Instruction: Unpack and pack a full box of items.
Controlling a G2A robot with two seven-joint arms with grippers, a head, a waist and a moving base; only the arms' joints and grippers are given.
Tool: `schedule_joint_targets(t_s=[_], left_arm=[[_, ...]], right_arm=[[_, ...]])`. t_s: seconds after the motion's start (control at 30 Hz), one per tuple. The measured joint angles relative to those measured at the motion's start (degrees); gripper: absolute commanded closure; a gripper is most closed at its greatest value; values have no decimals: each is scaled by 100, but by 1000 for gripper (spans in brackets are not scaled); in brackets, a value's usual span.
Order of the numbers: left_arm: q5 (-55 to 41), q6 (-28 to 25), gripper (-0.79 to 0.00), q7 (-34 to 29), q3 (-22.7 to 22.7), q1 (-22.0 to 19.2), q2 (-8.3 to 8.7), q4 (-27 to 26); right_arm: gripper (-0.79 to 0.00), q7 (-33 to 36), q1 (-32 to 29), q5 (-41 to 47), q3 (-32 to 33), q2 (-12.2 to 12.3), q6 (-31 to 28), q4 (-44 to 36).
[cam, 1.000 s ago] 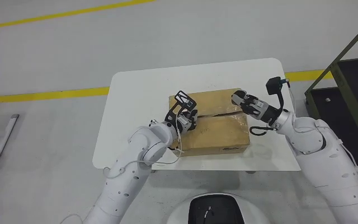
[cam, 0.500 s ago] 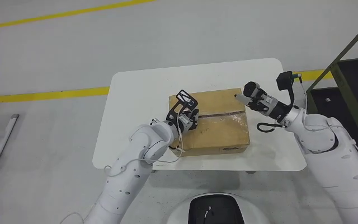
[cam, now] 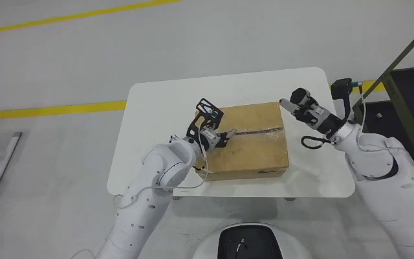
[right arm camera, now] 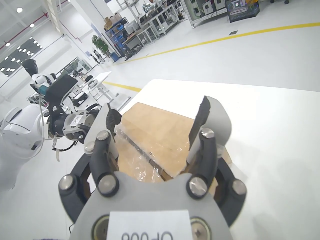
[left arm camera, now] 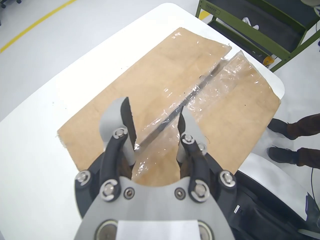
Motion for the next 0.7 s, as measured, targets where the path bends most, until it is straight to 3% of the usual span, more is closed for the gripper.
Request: schedule_joint_targets(t_s=[0.2,0.53,0.7], left_arm=[[489,265,-785,69,-674,533,139,-653],[1424,870,-785,277,-1926,1942,335,-1495],[1550,829,-785,251,-2199,2330,373,-1735]], right_arm=[[0,-401,72,-555,-365,-58,550,-166],[0,-942,-57,-2056,-1378,-186,1326,-710],[0,-968,-64,-2179,-1510,-210,1474,-694]])
